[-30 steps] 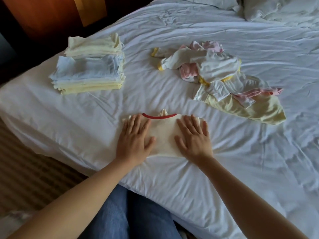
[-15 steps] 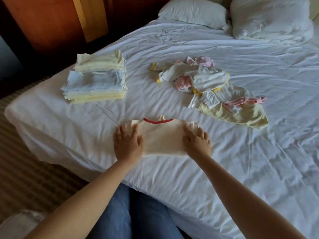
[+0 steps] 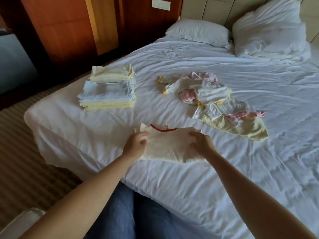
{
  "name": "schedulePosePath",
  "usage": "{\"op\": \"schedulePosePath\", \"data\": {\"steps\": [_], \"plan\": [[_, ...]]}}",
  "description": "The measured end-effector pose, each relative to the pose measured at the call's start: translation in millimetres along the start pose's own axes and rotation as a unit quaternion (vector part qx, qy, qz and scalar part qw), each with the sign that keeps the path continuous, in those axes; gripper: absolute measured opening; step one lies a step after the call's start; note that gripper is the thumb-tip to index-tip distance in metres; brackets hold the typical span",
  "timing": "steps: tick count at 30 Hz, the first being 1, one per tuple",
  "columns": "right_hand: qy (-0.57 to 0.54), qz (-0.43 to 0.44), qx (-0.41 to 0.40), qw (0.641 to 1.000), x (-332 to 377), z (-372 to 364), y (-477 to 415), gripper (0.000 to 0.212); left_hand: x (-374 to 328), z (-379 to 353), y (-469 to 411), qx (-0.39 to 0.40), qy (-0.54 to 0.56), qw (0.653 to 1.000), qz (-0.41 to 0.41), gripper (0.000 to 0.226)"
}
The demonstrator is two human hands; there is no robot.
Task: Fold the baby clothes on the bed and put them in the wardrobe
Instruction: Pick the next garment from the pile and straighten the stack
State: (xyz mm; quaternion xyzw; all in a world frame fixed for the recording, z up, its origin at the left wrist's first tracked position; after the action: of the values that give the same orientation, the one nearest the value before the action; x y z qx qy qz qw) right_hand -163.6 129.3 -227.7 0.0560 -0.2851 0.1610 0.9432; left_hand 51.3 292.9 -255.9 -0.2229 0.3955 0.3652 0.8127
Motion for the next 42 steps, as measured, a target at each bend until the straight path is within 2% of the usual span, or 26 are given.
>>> {"op": "schedulePosePath", "data": {"steps": [5,10,14,19,22,24,26,28,31,34,36,40,42], "plan": [[-0.076,0.032,-0.053,0.995,41.2,-1.6,3.3,0.053,4.1,39.0,-8.4,-0.093,0.029,0.995,-0.005,0.04],[-0.103,0.094,-0.06,0.988,113.3,-34.3,3.4,0.056,25.7,104.7,-24.2,-0.174,0.015,0.985,0.005,0.042],[-0.113,0.132,-0.053,0.983,170.0,-69.1,-2.3,0.057,54.5,147.8,-50.0,-0.205,0.004,0.979,0.02,0.043],[-0.126,0.129,-0.04,0.983,209.3,-119.3,-17.6,0.059,90.4,172.7,-85.2,-0.222,-0.036,0.974,0.029,0.043],[-0.119,0.108,-0.031,0.986,212.7,-144.8,-22.8,0.06,112.7,168.8,-99.5,-0.214,-0.075,0.973,0.038,0.044],[-0.071,0.087,-0.012,0.994,207.0,-158.8,-21.1,0.059,125.4,161.6,-104.3,-0.189,-0.134,0.972,0.045,0.045],[-0.006,0.077,-0.008,0.997,201.8,-167.9,-18.4,0.057,135.1,157.0,-107.8,-0.172,-0.226,0.958,0.04,0.046],[0.047,0.092,-0.041,0.994,203.0,-170.9,-17.1,0.054,136.8,157.6,-110.7,-0.191,-0.281,0.941,0.002,0.05],[0.089,0.206,-0.117,0.968,221.1,-166.2,-14.9,0.057,121.8,155.8,-116.5,-0.216,-0.256,0.935,-0.117,0.059],[0.133,0.317,-0.048,0.938,227.9,-178.9,-13.5,0.057,113.7,138.0,-119.4,-0.123,-0.247,0.943,-0.188,0.046],[0.158,0.319,-0.007,0.934,217.1,-190.1,-14.8,0.061,126.7,128.3,-118.6,-0.072,-0.295,0.936,-0.177,0.061],[0.172,0.315,0.001,0.933,206.6,-200.5,-16.0,0.081,144.9,123.0,-117.7,-0.053,-0.33,0.932,-0.139,0.078],[0.186,0.307,0.023,0.933,209.9,-200.4,-17.9,0.08,141.1,124.9,-118.8,-0.033,-0.341,0.93,-0.132,0.084]]}}
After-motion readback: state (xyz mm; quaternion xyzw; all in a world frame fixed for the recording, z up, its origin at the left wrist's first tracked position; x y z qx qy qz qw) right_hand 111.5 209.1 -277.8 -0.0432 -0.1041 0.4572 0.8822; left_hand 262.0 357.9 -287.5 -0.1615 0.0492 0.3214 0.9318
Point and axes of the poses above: each hand's wrist, its own y-axis away from the middle knuckle, its own z-axis out of the back of the hand, x = y × z, the point moved 3 cm from there along -y, towards the middle knuckle, and after that the axes turned 15 degrees about -x, right-handed, at the moved point
